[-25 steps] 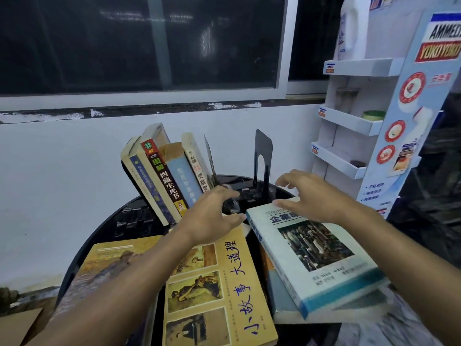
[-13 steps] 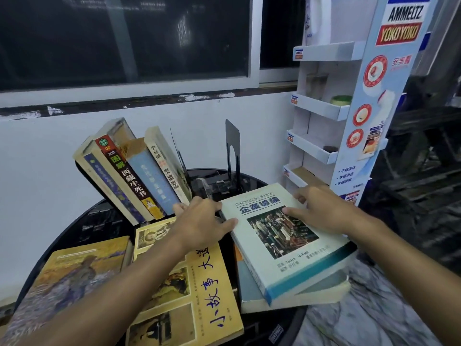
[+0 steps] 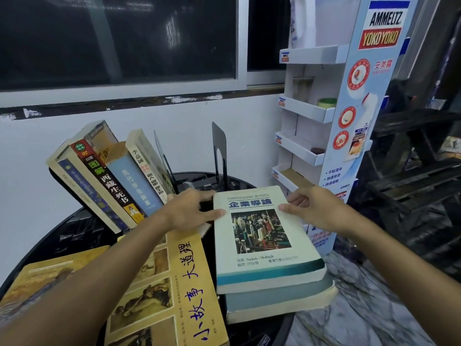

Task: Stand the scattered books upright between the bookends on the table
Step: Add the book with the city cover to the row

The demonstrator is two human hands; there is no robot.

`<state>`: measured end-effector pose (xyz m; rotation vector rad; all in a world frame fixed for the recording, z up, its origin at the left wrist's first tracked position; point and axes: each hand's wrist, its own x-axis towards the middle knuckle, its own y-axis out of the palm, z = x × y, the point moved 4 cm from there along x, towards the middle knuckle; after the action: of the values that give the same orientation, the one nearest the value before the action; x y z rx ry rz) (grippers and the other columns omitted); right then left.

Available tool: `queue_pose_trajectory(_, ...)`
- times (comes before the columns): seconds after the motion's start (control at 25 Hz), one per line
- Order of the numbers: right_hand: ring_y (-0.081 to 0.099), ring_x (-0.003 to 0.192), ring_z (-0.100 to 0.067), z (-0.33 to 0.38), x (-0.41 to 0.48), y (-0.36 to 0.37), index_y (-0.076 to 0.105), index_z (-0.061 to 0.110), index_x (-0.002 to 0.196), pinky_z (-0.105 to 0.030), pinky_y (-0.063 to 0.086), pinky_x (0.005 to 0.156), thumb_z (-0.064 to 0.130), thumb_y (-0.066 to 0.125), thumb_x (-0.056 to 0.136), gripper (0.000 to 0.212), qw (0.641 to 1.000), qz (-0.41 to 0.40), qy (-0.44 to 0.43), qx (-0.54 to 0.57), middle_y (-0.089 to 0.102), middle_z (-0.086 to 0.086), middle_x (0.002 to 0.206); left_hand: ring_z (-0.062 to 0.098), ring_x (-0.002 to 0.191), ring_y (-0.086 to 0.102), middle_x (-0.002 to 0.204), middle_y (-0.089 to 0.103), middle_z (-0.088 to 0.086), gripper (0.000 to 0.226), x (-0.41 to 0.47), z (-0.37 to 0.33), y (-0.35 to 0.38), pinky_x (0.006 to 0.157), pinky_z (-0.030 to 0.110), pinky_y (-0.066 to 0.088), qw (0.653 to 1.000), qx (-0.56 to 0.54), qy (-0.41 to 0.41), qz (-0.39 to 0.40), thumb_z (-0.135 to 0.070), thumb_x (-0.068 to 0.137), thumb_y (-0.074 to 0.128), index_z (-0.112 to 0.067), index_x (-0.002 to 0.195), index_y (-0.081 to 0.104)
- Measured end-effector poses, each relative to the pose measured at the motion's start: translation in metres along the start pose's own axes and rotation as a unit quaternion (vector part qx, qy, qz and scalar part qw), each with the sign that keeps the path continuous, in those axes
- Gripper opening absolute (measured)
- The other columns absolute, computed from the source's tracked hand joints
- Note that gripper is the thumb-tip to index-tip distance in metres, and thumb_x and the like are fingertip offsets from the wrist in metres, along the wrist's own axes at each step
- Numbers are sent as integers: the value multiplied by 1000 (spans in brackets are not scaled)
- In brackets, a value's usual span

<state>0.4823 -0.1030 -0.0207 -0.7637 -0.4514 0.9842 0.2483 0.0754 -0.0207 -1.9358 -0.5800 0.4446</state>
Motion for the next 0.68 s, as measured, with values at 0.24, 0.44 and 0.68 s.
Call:
queue_pose_trajectory(0.24, 67, 101, -9, -21, 27, 10, 70, 23, 108, -30, 51, 85, 75, 63, 76, 62, 996, 86, 5, 17, 74, 12, 103, 15, 117, 63, 137, 63, -6, 100, 7, 18, 3, 102, 39, 50, 998, -37, -24, 48, -96, 63, 49, -30, 137, 62)
queue_pose_trajectory(0.44, 66, 107, -8, -24, 35, 15, 70, 32, 111, -43, 46, 101, 74, 62, 81, 52, 991, 127, 7, 45, 75, 19, 103, 10, 113, 59, 126, 64, -14, 67, 9, 14, 9, 88, 29, 41, 995, -61, -29, 67, -77, 80, 51, -37, 133, 63)
queue_pose_trajectory(0.68, 61, 113, -7, -17, 35, 14, 67, 35, 114, -37, 41, 96, 65, 70, 75, 50, 990, 107, -3, 97, 70, 15, 113, 7, 113, 60, 120, 64, -21, 54, 7, 17, 8, 94, 33, 45, 994, -97, -23, 35, -71, 82, 59, -38, 125, 66)
